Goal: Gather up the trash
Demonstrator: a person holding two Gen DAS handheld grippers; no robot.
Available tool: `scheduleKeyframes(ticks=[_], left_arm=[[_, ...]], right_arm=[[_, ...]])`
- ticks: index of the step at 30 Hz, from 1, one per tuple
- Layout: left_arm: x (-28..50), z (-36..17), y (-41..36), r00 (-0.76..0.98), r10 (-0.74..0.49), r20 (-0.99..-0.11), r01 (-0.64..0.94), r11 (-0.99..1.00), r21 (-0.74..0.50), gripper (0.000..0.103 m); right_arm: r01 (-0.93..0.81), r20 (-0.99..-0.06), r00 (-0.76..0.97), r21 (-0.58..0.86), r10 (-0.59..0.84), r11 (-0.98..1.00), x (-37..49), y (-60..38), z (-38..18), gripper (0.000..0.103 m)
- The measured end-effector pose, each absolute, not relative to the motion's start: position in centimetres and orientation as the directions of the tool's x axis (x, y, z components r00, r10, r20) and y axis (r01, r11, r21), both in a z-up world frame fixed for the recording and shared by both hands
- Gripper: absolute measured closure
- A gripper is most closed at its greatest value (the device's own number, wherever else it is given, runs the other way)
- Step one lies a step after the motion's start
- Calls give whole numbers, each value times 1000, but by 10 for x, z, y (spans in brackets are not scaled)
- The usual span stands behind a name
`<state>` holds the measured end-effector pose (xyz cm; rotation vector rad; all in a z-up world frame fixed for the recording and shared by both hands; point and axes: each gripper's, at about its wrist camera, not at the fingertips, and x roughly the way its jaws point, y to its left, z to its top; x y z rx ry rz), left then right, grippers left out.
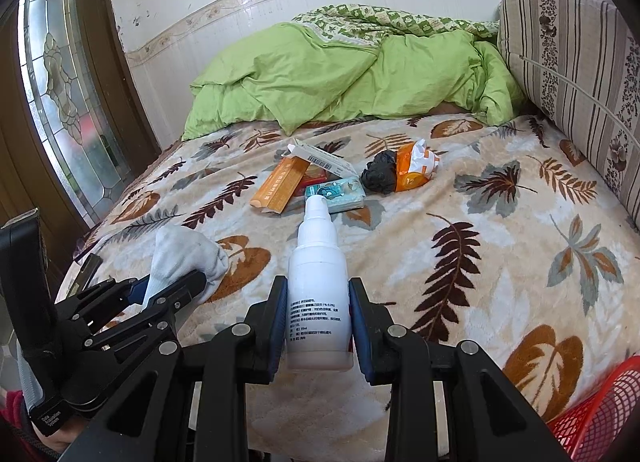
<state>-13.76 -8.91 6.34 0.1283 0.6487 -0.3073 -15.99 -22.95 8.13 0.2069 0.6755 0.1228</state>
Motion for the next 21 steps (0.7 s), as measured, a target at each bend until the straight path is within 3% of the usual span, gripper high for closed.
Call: scheduleKeyframes(ticks=[21], left_arm=[[-138,63,-93,753,-238,-613,319,947,24,78]], right_arm=[[-39,-606,776,230,174,972,-161,-230,81,71]])
